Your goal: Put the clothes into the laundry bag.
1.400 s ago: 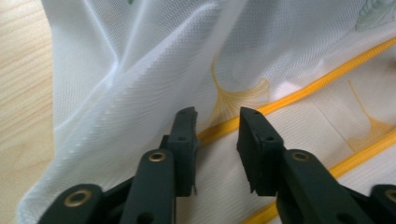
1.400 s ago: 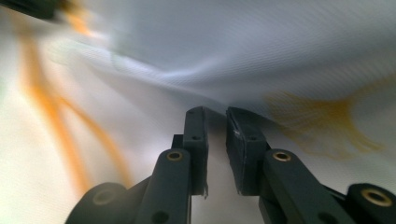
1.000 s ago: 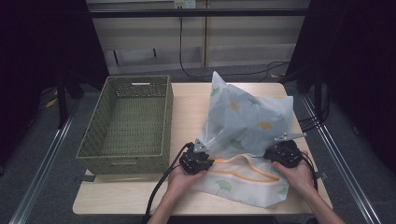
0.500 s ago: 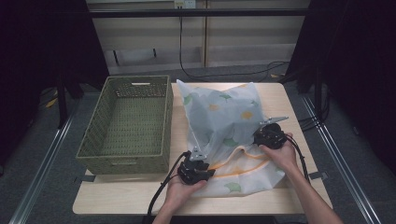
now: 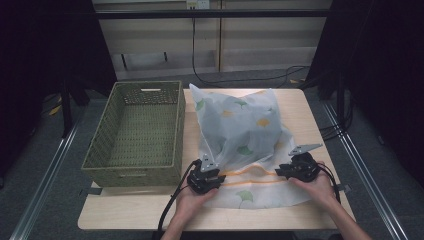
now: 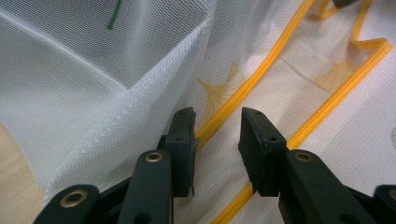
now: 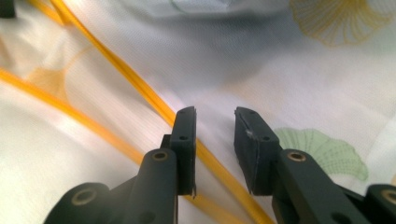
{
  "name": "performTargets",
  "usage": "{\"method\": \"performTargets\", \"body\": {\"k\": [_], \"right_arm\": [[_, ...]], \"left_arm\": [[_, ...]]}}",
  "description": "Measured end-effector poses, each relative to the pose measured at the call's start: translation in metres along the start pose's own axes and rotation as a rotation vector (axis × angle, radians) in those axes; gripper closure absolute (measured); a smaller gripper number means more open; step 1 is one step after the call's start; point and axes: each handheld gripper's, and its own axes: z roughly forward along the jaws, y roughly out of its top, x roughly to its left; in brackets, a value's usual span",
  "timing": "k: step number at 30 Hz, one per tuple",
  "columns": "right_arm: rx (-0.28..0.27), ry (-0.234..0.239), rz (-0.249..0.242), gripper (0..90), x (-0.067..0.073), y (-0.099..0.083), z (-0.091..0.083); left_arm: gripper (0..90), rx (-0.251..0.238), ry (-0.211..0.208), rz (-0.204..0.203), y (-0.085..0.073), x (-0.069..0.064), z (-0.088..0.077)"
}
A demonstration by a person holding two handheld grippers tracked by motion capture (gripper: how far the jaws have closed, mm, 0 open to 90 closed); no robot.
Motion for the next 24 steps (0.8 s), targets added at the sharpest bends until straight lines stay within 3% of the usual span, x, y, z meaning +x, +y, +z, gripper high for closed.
{"method": "performTargets", "body": {"k": [4,8,12,17,20,23,24], "right_arm": [[0.027,-0.019,-0.011,69.1,0.005,-0.003,-0.005],[0.019,0.010,0.002,69.3,0.008,-0.012,-0.011],[0.021,0.026,0.007,69.3,0.014,-0.017,-0.015],[0.029,0.025,-0.017,69.3,0.022,-0.022,-0.019],[0.033,0.019,0.003,65.6,0.020,-0.021,-0.020],[0.002,0.024,0.009,66.7,0.017,-0.022,-0.023],[-0.020,0.023,0.021,66.2,0.017,-0.021,-0.025]], "left_arm": [[65.3,0.008,0.035,0.021,0.004,0.005,0.005],[64.8,0.001,0.028,0.010,0.007,0.010,0.008],[62.4,-0.009,0.038,0.024,0.007,0.011,0.009],[58.8,-0.007,0.028,0.024,0.006,0.010,0.008],[57.6,0.016,0.012,0.028,0.003,0.006,0.001],[57.8,-0.005,-0.025,0.004,-0.007,0.001,-0.010],[57.9,-0.025,-0.020,-0.007,-0.010,-0.001,-0.014]]}}
